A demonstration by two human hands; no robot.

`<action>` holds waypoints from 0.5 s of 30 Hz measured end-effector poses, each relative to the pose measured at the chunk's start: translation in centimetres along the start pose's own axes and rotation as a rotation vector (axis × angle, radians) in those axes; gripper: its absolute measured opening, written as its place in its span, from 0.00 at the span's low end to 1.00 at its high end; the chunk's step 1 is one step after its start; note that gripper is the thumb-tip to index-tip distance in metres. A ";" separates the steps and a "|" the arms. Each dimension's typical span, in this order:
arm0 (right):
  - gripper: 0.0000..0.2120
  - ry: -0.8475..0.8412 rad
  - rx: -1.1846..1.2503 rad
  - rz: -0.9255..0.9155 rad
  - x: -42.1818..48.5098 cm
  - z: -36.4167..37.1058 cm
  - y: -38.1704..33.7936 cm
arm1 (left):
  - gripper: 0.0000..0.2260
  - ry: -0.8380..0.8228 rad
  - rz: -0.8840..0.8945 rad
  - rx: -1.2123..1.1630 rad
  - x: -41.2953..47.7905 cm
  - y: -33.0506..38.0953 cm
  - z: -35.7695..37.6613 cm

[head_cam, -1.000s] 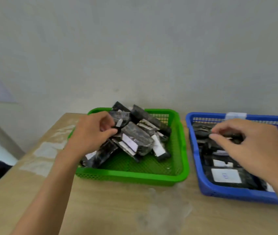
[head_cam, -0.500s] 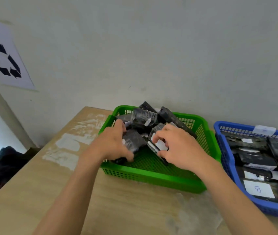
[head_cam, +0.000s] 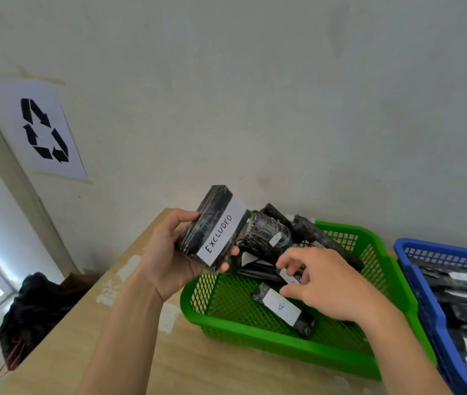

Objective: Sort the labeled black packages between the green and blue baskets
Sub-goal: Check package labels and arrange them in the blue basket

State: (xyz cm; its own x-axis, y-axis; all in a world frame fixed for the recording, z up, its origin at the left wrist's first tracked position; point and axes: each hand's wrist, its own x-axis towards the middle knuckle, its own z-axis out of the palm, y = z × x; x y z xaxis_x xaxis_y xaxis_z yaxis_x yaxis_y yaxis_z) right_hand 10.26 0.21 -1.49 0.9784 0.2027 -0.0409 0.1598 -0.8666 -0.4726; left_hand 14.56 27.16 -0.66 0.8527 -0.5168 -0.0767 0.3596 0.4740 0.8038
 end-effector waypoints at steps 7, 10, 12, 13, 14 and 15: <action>0.17 -0.060 0.058 -0.044 0.5 1.6 -0.8 | 0.34 0.292 0.571 0.923 0.6 -1.2 0.6; 0.23 -0.113 -0.089 -0.088 0.8 2.8 -1.3 | 0.43 0.269 0.689 1.132 0.8 -1.5 0.3; 0.30 -0.139 -0.269 -0.140 1.1 3.4 -1.9 | 0.43 0.274 0.697 1.136 0.8 -1.5 0.1; 0.32 -0.168 -0.358 -0.179 1.3 3.7 -2.3 | 0.43 0.285 0.697 1.144 0.8 -1.5 -0.1; 0.33 -0.202 -0.439 -0.212 1.4 3.9 -2.8 | 0.43 0.297 0.699 1.148 0.8 -1.5 -0.2; 0.31 -0.231 -0.507 -0.230 1.6 3.9 -3.1 | 0.43 0.310 0.702 1.148 0.8 -1.3 -0.4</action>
State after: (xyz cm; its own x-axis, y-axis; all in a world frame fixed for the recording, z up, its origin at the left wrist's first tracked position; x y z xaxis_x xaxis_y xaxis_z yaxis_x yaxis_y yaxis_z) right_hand 10.80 5.05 -3.55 0.8667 0.4550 -0.2046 0.4619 -0.8868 -0.0155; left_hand 14.88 26.40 -2.02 0.8269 -0.1662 0.5373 -0.5582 -0.3594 0.7478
